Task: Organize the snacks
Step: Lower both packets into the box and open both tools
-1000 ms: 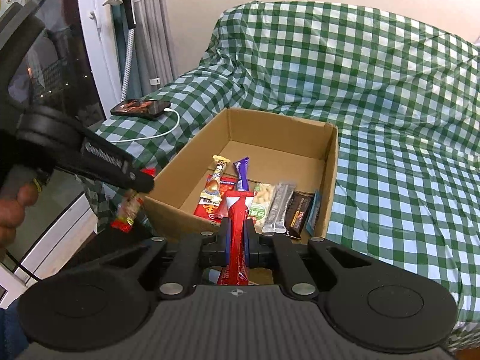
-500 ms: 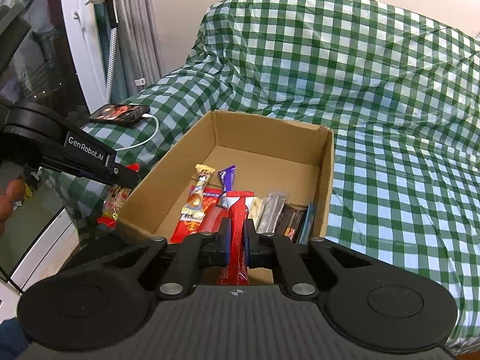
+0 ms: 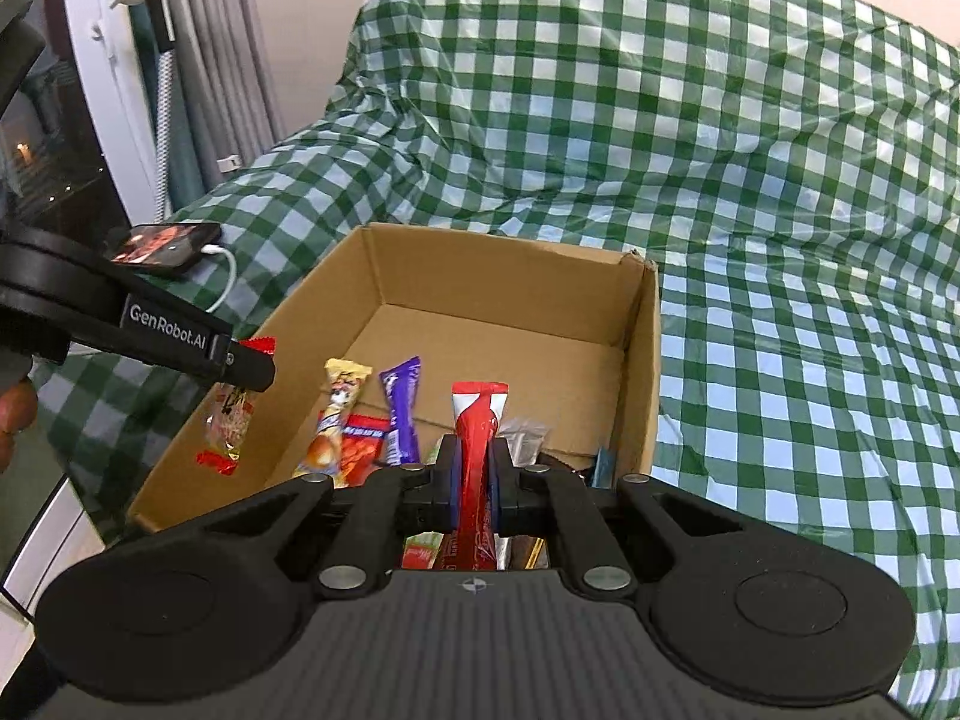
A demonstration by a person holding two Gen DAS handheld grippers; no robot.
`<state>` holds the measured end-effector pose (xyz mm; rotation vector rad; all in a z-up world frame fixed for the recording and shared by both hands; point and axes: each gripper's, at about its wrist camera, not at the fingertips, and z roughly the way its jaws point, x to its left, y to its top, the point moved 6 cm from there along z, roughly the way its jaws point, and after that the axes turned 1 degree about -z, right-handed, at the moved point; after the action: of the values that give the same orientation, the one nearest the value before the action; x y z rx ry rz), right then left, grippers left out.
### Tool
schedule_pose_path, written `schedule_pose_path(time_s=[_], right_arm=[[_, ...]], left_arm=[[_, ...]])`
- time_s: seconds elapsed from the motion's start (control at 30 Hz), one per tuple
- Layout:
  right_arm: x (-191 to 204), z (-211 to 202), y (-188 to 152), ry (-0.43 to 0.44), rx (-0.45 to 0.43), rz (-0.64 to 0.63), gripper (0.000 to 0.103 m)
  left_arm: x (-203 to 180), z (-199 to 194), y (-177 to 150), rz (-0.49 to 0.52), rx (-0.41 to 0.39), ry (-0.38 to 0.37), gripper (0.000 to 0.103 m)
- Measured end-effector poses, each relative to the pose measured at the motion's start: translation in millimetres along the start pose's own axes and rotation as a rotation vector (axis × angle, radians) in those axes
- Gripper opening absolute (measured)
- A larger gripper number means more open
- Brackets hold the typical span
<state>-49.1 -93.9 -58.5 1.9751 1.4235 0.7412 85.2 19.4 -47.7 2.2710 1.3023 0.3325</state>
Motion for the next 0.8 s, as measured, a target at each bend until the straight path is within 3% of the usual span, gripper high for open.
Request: schedule_pose_path(time_s=[0.17, 0.23, 0.27, 0.3, 0.33, 0.37, 0.4, 0.43, 0.63, 0.8], right_arm=[[-9.8, 22.7, 3.0, -0.003, 0.018, 0.014, 0.01], [-13.7, 30.0, 5.3, -0.002, 0.02, 0.022, 0.014], [-16.0, 33.0, 6.9, -0.002, 0.02, 0.033, 0.014], [-19.1, 35.3, 9.3, -0.008, 0.017, 0.048, 0.02], [-22.0, 37.6, 12.2, -0.009, 0.015, 0.065, 0.038], [-24.6, 39.2, 14.8, -0.012, 0.014, 0.078, 0.049], [-27.5, 40.1, 17.1, -0.02, 0.012, 0.093, 0.069], [-29.1, 40.2, 18.1, -0.03, 0.015, 0.102, 0.079], [-22.4, 22.8, -0.7, -0.049, 0.055, 0.12, 0.089], [-0.6, -11.7, -29.1, -0.049, 0.076, 0.137, 0.091]], left_arm=[[-0.8, 30.1, 6.5, 0.016, 0.04, 0.022, 0.024], [1.3, 39.2, 9.4, 0.018, 0.052, 0.039, 0.03], [2.9, 43.2, 11.7, 0.022, 0.058, 0.054, 0.057], [4.9, 45.1, 14.1, 0.023, 0.061, 0.073, 0.094], [7.7, 44.9, 17.0, 0.016, 0.053, 0.094, 0.103], [11.5, 40.8, 19.4, 0.007, 0.021, 0.108, 0.103], [14.2, 36.4, 20.5, 0.006, -0.005, 0.121, 0.103], [16.3, 32.9, 20.7, 0.014, -0.014, 0.13, 0.103], [17.8, 15.6, -11.9, 0.084, 0.022, 0.175, 0.103], [15.3, -12.3, -45.5, 0.094, 0.034, 0.137, 0.103]])
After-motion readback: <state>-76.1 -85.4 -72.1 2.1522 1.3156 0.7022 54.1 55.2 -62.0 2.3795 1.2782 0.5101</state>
